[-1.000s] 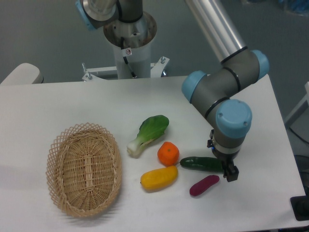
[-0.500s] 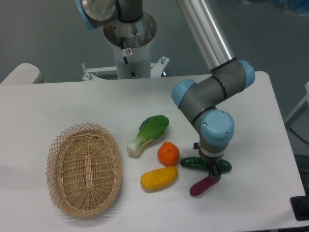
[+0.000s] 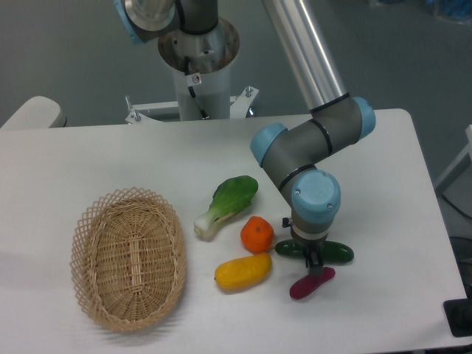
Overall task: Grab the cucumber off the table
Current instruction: 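Align the gripper fingers around the cucumber's middle and descend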
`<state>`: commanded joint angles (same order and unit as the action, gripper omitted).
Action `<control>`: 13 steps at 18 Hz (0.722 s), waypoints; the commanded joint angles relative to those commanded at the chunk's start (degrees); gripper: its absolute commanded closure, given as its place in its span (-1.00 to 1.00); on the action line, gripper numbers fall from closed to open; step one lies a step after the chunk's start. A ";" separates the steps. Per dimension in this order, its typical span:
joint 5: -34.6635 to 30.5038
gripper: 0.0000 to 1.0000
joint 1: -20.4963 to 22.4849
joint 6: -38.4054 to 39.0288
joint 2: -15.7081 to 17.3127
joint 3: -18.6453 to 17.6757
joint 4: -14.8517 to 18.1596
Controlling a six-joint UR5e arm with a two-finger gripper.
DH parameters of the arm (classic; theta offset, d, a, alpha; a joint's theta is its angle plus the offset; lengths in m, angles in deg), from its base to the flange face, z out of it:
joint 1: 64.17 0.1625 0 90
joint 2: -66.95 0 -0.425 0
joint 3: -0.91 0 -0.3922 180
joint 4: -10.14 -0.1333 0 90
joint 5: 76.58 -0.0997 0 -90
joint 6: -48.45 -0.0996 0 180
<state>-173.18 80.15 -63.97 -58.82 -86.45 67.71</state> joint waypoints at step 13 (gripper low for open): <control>-0.09 -0.32 0.44 -2.99 -0.26 0.44 0.00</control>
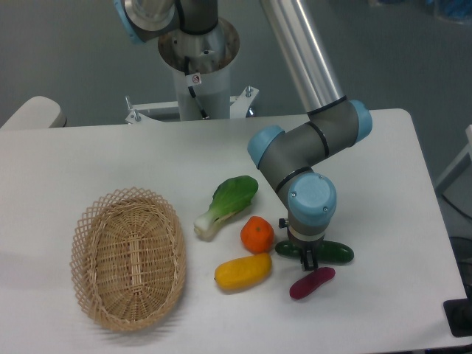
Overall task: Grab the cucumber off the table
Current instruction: 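Align the gripper fingers around the cucumber's middle and descend, then close the gripper on the cucumber and lift it off the table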
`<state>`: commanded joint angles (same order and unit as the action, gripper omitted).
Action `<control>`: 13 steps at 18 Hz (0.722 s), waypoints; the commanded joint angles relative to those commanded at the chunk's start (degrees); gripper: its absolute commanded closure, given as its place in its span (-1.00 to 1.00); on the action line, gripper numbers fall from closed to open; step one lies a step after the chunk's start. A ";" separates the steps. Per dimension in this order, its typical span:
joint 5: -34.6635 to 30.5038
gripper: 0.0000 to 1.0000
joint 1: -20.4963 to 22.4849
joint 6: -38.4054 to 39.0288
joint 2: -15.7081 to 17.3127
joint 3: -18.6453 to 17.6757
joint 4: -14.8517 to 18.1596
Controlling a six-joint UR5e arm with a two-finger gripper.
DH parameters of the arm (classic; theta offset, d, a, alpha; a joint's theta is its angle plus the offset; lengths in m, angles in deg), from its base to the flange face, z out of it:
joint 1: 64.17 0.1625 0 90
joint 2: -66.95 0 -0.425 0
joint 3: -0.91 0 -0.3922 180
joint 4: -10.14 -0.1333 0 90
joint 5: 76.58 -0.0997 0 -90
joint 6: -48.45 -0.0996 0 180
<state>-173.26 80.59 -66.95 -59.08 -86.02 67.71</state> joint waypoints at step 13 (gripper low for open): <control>-0.09 0.44 0.53 -0.61 0.17 2.54 0.79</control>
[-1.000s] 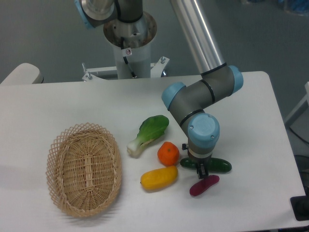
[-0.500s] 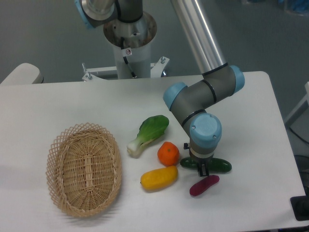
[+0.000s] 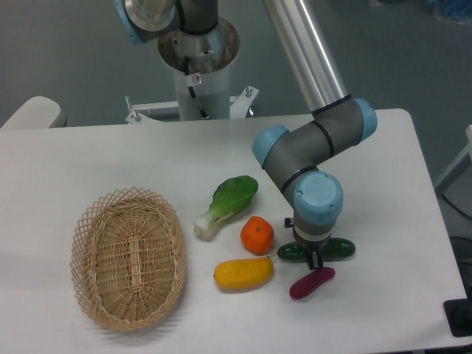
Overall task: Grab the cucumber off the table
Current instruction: 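Close the gripper on the cucumber and lift it off the table, then carry the held cucumber up toward the wicker basket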
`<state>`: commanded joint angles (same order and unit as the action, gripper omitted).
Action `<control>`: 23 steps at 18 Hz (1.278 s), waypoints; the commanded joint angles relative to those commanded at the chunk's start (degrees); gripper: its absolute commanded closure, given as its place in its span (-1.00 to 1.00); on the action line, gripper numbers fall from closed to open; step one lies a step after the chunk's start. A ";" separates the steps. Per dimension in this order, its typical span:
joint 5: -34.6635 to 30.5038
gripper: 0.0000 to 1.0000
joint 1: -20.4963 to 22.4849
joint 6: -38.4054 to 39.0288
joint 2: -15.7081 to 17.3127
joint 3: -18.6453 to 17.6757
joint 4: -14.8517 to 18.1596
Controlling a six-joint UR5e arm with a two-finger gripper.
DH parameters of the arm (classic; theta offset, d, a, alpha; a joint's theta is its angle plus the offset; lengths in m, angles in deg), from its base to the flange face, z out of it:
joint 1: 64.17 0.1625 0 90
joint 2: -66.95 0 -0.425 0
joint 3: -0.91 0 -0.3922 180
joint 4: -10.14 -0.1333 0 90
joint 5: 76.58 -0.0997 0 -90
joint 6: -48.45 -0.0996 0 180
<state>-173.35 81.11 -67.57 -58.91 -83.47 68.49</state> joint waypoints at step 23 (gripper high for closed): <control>9.05 0.44 -10.19 22.93 7.29 11.34 16.79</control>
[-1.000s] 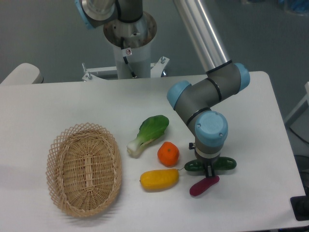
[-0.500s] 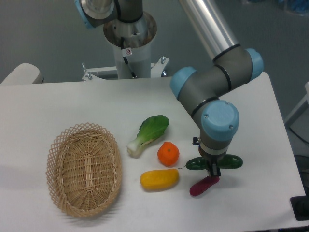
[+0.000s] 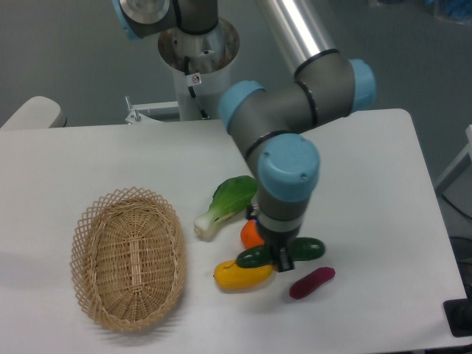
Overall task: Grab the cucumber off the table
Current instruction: 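Carry the held cucumber up toward the wicker basket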
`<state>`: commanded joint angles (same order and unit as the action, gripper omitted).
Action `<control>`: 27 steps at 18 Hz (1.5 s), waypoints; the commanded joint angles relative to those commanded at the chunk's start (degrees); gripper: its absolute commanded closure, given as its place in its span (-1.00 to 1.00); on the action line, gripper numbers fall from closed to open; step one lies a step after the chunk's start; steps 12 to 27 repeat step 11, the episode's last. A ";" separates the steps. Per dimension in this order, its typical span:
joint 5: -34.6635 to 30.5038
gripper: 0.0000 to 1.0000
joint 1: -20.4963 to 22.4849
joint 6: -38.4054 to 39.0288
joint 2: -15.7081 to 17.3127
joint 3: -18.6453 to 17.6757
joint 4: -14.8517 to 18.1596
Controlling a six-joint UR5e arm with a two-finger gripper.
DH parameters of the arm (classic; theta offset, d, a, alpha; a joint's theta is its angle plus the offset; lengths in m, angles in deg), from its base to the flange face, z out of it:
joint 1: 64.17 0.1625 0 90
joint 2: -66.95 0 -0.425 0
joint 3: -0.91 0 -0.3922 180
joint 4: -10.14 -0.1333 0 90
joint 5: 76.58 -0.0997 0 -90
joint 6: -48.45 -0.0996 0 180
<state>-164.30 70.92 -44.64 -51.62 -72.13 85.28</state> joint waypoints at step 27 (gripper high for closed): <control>3.52 0.44 -0.35 2.29 0.71 0.00 -0.09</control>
